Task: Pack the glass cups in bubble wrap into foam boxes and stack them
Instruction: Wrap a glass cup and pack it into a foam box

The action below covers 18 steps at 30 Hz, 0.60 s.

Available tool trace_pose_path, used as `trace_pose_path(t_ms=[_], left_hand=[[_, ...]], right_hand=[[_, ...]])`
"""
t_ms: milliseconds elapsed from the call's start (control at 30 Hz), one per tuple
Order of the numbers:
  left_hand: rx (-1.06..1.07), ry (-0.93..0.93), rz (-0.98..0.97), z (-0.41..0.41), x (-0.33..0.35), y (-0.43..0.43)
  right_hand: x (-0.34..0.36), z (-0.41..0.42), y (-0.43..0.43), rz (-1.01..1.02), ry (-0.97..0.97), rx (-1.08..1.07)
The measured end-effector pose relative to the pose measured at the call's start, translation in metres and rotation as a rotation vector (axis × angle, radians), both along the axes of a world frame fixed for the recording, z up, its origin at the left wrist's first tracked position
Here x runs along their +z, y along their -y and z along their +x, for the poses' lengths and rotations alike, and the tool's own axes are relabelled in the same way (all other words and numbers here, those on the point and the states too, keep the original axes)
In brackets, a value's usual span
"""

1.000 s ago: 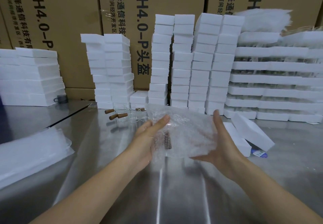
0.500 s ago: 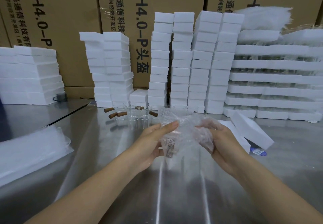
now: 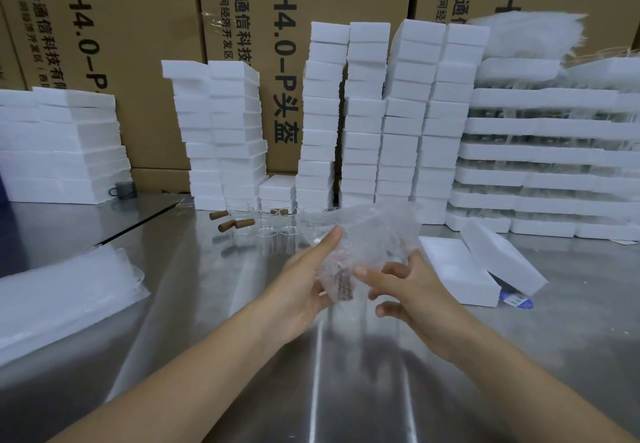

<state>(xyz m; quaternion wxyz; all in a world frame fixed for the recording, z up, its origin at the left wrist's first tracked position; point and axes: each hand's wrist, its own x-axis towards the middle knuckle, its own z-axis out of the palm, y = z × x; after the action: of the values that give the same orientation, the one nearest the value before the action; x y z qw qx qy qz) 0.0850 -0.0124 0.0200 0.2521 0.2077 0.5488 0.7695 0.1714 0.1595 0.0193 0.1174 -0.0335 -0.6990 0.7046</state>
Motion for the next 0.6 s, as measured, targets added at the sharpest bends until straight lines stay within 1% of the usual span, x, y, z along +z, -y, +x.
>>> trace_pose_path(t_ms=[100, 233, 300, 467, 533, 600], left_hand=[[-0.033, -0.012, -0.026, 0.007, 0.0, -0.004], [-0.042, 0.038, 0.029, 0.012, 0.004, -0.006], [-0.05, 0.027, 0.026, 0.011, 0.004, -0.006], [-0.03, -0.04, -0.073, 0.003, 0.003, -0.003], [-0.011, -0.071, -0.127, 0.0, 0.003, -0.002], [-0.011, -0.1, -0.165, -0.004, 0.001, 0.001]], right_hand=[[0.0, 0.001, 0.001, -0.031, -0.035, -0.062], [0.006, 0.005, 0.0, -0.012, -0.127, -0.037], [0.007, 0.005, -0.001, -0.03, -0.149, -0.033], [0.004, 0.003, -0.011, -0.02, -0.086, 0.037], [0.006, 0.003, -0.017, -0.027, -0.096, 0.024], [0.009, 0.004, -0.022, 0.011, -0.123, 0.009]])
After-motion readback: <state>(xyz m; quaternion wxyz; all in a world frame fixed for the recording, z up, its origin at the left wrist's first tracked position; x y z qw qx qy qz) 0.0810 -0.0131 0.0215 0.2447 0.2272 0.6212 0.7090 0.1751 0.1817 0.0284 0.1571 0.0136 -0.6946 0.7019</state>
